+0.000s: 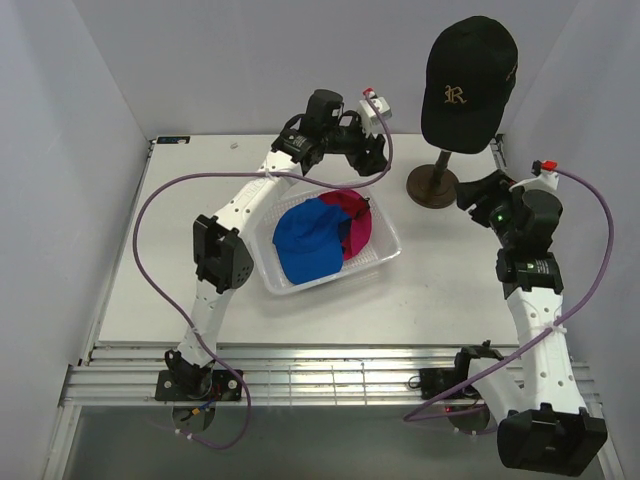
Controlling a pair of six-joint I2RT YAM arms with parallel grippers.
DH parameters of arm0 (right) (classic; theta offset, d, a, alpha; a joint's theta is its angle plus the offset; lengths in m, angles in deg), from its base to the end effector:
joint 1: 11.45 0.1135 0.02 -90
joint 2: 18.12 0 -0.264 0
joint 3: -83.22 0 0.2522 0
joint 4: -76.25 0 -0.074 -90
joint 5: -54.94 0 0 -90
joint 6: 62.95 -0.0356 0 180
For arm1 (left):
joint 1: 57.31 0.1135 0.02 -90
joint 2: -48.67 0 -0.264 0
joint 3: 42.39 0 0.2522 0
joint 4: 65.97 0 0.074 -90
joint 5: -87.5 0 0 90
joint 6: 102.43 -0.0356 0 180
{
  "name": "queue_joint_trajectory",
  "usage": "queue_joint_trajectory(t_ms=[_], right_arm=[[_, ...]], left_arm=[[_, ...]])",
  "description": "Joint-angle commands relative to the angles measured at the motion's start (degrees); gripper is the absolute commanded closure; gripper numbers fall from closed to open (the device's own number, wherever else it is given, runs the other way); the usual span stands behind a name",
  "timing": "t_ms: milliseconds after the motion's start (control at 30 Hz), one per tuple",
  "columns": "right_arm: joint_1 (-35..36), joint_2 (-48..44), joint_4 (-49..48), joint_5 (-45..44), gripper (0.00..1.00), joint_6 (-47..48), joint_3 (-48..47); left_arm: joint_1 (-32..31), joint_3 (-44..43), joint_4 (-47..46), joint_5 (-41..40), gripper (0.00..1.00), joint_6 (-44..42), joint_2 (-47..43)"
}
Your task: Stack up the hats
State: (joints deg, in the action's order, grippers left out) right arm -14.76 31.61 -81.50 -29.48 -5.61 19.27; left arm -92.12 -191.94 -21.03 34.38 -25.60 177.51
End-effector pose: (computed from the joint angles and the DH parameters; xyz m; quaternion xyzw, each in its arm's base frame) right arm 0.2020 -0.0082 0.3616 0.2024 0.7270 0.2015 0.6244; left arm 0.4106 -0.3115 0.3663 0.4808 0.6580 -0.3576 0.4561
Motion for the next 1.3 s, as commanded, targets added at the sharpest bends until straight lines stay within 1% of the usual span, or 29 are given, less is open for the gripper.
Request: queue_joint_trajectory(t_ms=[0, 33, 67, 133, 167, 233, 267, 300, 333, 367, 400, 433, 467, 500, 567, 633, 733, 800, 933, 1033, 1200, 1267], right_arm=[[-5.02, -0.17, -18.49, 12.50, 0.34, -4.50, 1.58], [-6.43, -0.17, -20.08, 14.70, 0.34, -5.30, 2.98], [-9.40, -0.60, -21.40, 17.59, 0.34, -6.61, 3.61], [-12.58, -1.13, -22.73, 20.24, 0.34, -7.41, 4.49], [-16.34, -1.31, -22.82, 23.91, 0.34, -7.93, 4.93], [-20.75, -0.87, -25.96, 28.84, 0.34, -11.26, 5.89], [-25.64, 0.00, -28.85, 34.70, 0.34, -13.54, 7.90], [-28.13, 0.62, -32.71, 37.54, 0.34, -19.48, 9.14], [-30.07, 2.54, -43.54, 40.53, 0.34, -23.20, 10.45], [-32.87, 3.78, -48.17, 44.82, 0.34, -26.45, 11.34], [-33.42, 5.36, -52.13, 46.34, 0.32, -30.66, 11.00], [-33.60, 8.42, -58.26, 47.92, 0.20, -31.75, 10.30], [-33.60, 9.67, -60.94, 49.77, 0.17, -32.89, 9.42], [-33.60, 10.81, -63.75, 50.05, 0.17, -34.21, 8.37], [-33.60, 13.71, -68.32, 50.66, 0.19, -36.24, 7.05], [-32.99, 16.43, -67.12, 51.02, 0.26, -35.72, 3.89], [-30.80, 19.68, -71.23, 51.11, 0.30, -36.32, 1.77], [-29.65, 21.10, -73.26, 49.97, 0.35, -36.68, 1.07], [-25.97, 26.36, -79.50, 47.24, 0.37, -38.88, 1.07], [-24.90, 29.96, -84.24, 45.49, 0.39, -40.10, 1.32], [-24.90, 32.71, -86.45, 45.22, 0.41, -41.34, -0.43], [-24.99, 32.18, -83.57, 44.52, 0.41, -39.59, -0.61]], left_arm=[[-0.44, -0.62, -3.58, 1.79, 0.25, 1.13, -2.36], [-0.44, -0.36, -3.49, 1.70, 0.25, 1.21, -2.36], [-0.52, -0.27, -3.41, 1.61, 0.25, 1.30, -2.27], [-0.52, -0.09, -3.41, 2.14, 0.25, 1.48, -2.19], [-0.52, -0.27, -3.58, 2.40, 0.25, 1.57, -1.84], [-0.61, -0.71, -3.58, 2.84, 0.24, 1.57, -1.57], [-0.70, -1.32, -3.58, 2.76, 0.24, 1.57, -1.40], [-0.87, -1.50, -3.84, 2.58, 0.24, 1.48, -0.87], [-1.14, -1.67, -4.19, 2.23, 0.24, 1.39, -0.69], [-1.31, -1.85, -4.37, 2.14, 0.24, 1.22, -0.52], [-1.40, -2.37, -4.55, 1.97, 0.24, 1.22, -0.08], [-1.58, -2.64, -4.98, 1.70, 0.24, 1.22, 0.27], [-1.75, -2.90, -5.16, 1.35, 0.24, 0.87, 0.45], [-1.93, -3.51, -5.34, 0.91, 0.24, 0.69, 1.15], [-2.11, -4.05, -5.86, -0.05, 0.24, 0.25, 1.77], [-2.28, -5.10, -6.65, -0.58, 0.24, 0.07, 2.56], [-2.37, -6.68, -7.62, -1.90, 0.25, 0.69, 3.87], [-2.55, -7.30, -7.80, -1.90, 0.25, 0.95, 4.40], [-2.81, -7.39, -6.66, -1.64, 0.25, 0.34, 4.76], [-2.90, -7.12, -6.13, -2.51, 0.25, -0.54, 4.76], [-2.90, -7.12, -5.87, -2.70, 0.25, -1.07, 4.67], [-2.98, -7.21, -6.04, -2.43, 0.25, -1.07, 4.85]])
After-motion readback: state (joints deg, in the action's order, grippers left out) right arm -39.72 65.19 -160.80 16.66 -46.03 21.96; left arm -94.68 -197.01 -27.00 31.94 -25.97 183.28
